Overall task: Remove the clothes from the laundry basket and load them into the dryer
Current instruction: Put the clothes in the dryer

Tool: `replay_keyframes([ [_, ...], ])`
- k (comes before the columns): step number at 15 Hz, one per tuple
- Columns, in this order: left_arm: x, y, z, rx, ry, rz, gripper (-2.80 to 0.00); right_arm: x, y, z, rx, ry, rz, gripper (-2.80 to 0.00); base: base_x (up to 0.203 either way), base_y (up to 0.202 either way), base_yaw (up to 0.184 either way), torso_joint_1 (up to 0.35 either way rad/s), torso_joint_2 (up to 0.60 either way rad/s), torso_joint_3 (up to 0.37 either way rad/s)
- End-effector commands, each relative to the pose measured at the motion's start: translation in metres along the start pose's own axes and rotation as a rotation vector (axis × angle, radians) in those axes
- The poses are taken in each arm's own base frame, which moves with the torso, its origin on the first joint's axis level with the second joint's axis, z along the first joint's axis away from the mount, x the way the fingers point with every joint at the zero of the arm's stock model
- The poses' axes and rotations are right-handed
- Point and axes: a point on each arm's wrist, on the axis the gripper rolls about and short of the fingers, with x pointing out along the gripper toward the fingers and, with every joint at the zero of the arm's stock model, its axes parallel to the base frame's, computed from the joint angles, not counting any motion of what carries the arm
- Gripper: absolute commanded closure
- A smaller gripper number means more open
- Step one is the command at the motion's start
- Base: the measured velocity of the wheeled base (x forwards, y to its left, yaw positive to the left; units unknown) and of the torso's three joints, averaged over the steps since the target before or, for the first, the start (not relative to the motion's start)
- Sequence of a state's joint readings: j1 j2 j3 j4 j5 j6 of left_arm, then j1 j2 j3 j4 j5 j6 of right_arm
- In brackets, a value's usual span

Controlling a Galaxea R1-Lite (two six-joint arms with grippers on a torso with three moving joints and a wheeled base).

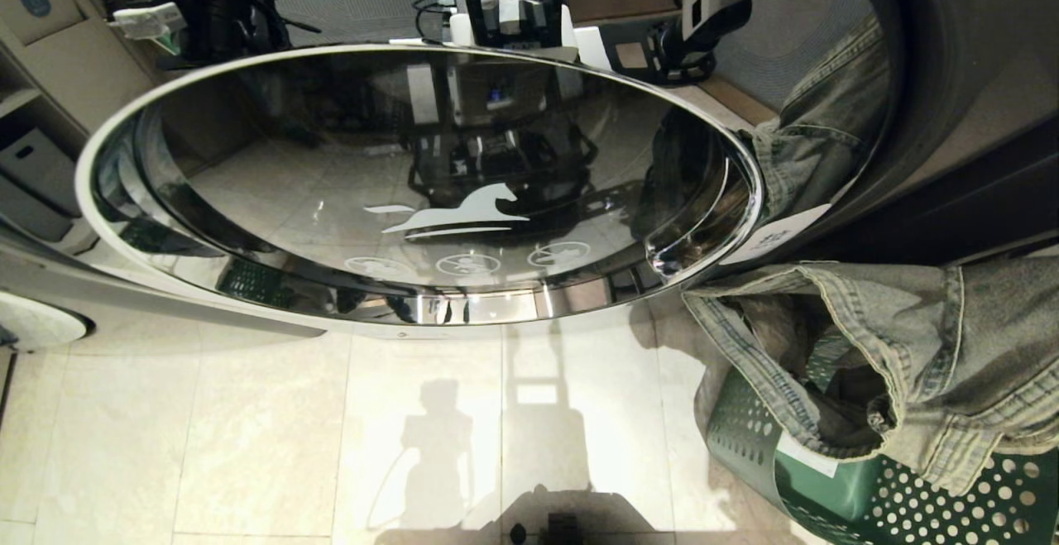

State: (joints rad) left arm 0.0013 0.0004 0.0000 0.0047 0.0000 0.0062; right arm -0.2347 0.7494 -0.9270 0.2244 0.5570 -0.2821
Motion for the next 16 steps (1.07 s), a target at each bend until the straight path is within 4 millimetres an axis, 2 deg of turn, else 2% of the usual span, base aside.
replay_keyframes([
  [1, 0.000, 0.000, 0.000, 0.000, 0.001, 0.002, 0.00, 0.004, -0.002, -0.001, -0.001, 0.013, 0.007, 0.00, 0.000, 0.000, 0.000, 0.000, 0.00, 0.000],
  [6, 0.000, 0.000, 0.000, 0.000, 0.001, 0.000, 0.00, 0.007, -0.004, -0.004, 0.006, 0.030, 0.010, 0.00, 0.000, 0.000, 0.000, 0.001, 0.00, 0.041],
  [12, 0.000, 0.000, 0.000, 0.000, 0.001, 0.000, 0.00, 0.018, -0.010, -0.008, -0.006, 0.071, 0.018, 0.00, 0.000, 0.000, 0.000, 0.002, 0.00, 0.190],
  [16, 0.000, 0.000, 0.000, 0.000, 0.001, 0.002, 0.00, 0.022, -0.011, -0.012, -0.083, 0.088, 0.033, 0.00, 0.000, 0.000, 0.000, 0.001, 0.00, 0.201],
])
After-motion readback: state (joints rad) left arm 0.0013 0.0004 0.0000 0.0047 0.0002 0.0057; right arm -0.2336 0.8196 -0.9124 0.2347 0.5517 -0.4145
